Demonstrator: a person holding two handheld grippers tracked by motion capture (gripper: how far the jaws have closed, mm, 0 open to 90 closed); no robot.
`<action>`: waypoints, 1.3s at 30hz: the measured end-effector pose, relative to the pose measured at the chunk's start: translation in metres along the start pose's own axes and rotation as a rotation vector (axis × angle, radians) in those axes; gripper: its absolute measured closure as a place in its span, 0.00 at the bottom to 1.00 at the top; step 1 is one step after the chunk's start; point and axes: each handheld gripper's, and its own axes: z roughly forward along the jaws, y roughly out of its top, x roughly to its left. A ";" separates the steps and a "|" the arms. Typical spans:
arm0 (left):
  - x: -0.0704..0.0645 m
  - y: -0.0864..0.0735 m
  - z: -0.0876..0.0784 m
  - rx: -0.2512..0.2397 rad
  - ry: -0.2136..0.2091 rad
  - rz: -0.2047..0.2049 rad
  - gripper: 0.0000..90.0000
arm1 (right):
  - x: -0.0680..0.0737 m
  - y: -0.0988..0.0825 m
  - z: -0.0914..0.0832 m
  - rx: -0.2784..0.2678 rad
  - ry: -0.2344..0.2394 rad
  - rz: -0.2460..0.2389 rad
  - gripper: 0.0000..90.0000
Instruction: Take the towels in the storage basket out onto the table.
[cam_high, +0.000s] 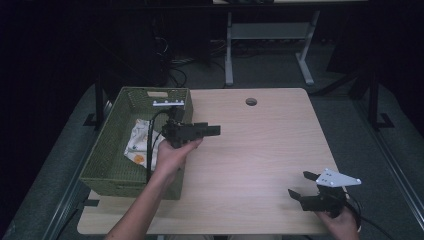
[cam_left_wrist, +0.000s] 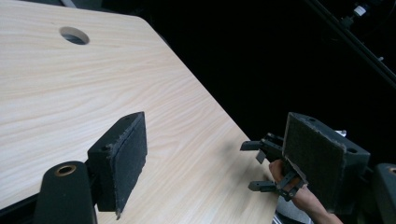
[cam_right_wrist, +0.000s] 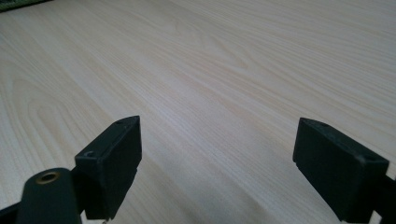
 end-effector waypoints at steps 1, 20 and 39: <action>0.001 0.001 -0.003 -0.005 0.004 -0.002 0.24 | 0.000 0.000 0.000 0.000 0.001 -0.001 0.17; 0.026 0.014 -0.053 -0.024 0.100 0.000 0.24 | 0.000 0.001 0.001 -0.003 0.006 0.008 0.17; 0.061 0.015 -0.087 -0.014 0.190 -0.017 0.24 | -0.001 0.001 0.000 -0.005 0.004 0.009 0.17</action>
